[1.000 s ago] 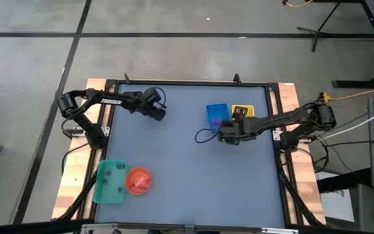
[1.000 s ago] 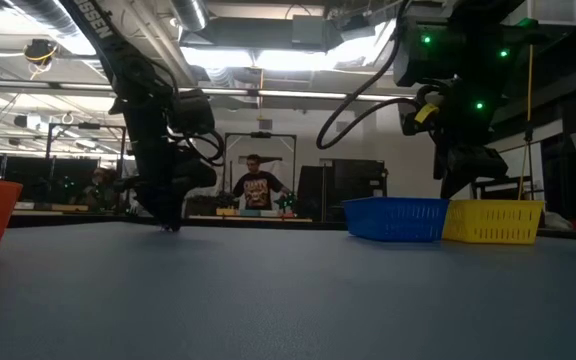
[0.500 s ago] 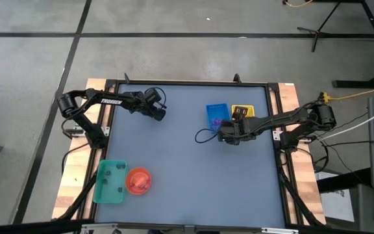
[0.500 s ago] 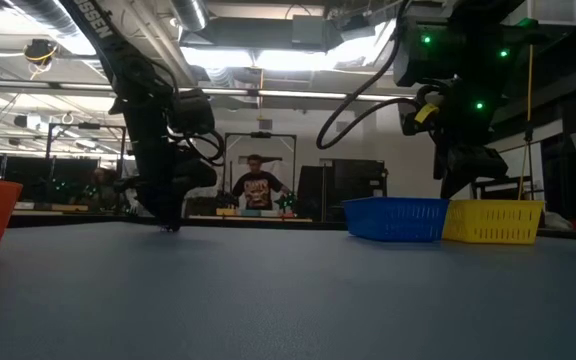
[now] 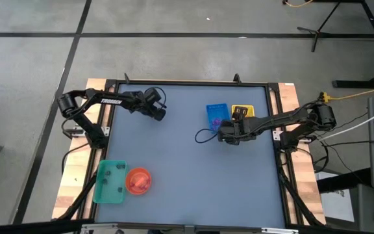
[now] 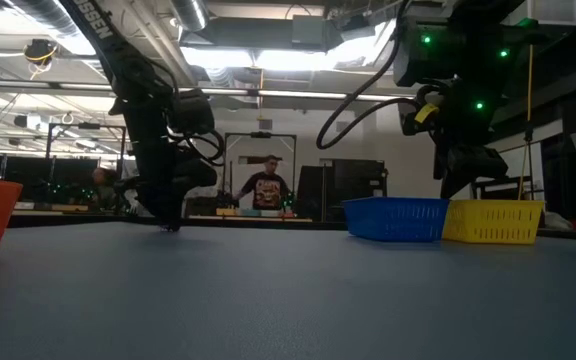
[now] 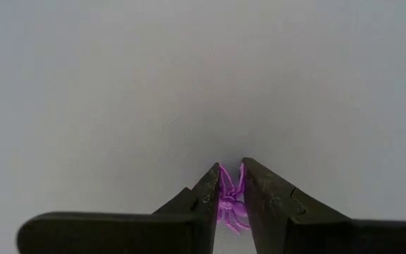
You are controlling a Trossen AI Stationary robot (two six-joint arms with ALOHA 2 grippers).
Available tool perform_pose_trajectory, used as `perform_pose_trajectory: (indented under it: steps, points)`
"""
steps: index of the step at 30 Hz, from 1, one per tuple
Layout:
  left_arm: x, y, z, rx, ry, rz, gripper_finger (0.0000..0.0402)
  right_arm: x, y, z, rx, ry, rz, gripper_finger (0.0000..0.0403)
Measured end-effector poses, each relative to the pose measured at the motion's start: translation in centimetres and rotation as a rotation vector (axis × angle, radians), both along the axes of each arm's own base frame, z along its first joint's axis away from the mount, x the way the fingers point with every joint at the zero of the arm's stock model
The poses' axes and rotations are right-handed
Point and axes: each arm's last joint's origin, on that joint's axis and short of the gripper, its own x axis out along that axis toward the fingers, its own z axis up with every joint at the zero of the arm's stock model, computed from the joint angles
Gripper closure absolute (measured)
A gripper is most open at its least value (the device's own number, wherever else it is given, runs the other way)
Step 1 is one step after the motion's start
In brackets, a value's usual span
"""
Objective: Sort Halloween decoration
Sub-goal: Put the violet spider toy into the blue box
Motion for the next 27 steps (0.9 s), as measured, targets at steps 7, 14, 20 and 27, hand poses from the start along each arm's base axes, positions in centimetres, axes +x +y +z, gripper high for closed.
perform_pose_trajectory:
  steps: [7, 14, 20, 27]
  points:
    - [0.6, 0.2, 0.5, -0.016, -0.033, -0.014, 0.0349, 0.0, 0.0, 0.0, 0.0, 0.0, 0.0, 0.0164]
    - [1.4, 0.5, 1.2, -0.042, -0.1, -0.039, 0.0349, 0.0, 0.0, 0.0, 0.0, 0.0, 0.0, 0.0164]
    - [1.6, 0.4, 1.4, -0.079, -0.135, -0.059, 0.0349, 0.0, 0.0, 0.0, 0.0, 0.0, 0.0, 0.0164]
    - [2.6, 0.1, 1.8, -0.142, -0.273, -0.078, 0.0349, 0.0, 0.0, 0.0, 0.0, 0.0, 0.0, 0.0164]
